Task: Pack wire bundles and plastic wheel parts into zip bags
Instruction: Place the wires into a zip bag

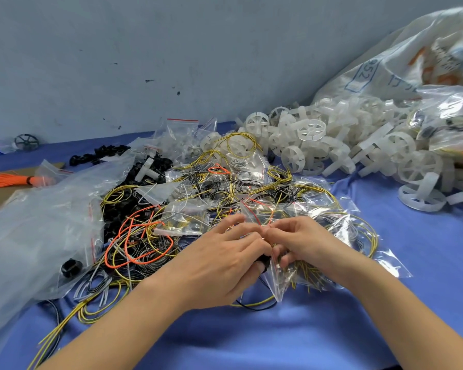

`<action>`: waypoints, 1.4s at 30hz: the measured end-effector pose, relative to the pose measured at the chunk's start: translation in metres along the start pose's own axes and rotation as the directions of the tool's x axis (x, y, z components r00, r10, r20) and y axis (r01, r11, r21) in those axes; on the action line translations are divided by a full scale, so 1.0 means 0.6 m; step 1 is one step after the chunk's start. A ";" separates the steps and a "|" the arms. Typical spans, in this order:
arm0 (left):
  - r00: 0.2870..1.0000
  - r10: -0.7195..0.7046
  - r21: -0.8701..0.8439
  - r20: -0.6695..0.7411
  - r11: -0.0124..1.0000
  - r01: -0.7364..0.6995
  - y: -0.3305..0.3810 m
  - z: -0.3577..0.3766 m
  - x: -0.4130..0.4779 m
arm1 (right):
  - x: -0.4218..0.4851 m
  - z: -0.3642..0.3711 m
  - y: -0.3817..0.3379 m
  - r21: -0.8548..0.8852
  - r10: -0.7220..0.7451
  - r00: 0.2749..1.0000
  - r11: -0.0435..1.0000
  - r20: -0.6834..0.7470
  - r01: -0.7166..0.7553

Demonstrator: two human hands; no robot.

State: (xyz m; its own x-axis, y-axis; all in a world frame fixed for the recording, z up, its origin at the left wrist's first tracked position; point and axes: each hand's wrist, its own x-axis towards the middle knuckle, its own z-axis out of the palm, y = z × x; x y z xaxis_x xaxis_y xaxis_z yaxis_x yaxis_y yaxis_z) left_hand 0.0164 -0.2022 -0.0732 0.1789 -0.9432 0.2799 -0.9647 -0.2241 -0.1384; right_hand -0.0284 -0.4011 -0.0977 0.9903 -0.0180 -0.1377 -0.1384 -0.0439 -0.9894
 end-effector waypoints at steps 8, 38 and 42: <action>0.999 -0.044 -0.061 0.026 0.997 0.046 0.002 0.002 0.000 | 0.000 -0.004 0.002 -0.017 -0.031 0.995 0.999 -0.099 0.029; 0.702 -0.682 -0.845 0.205 0.238 0.478 -0.010 -0.025 0.057 | -0.030 0.055 -0.060 -0.590 -0.561 0.778 0.741 -0.283 0.320; 0.535 -0.793 -0.937 0.290 -0.121 0.328 -0.028 -0.041 0.041 | -0.018 0.040 -0.053 -0.293 -0.263 0.937 0.937 -0.229 0.191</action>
State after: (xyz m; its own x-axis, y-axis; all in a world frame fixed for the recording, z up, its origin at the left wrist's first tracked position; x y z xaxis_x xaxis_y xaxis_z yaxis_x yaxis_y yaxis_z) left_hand 0.0324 -0.2156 -0.0409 0.9172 -0.3981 -0.0158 -0.0053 -0.0519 0.9986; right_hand -0.0343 -0.3758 -0.0661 0.9618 -0.2342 0.1415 0.0561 -0.3374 -0.9397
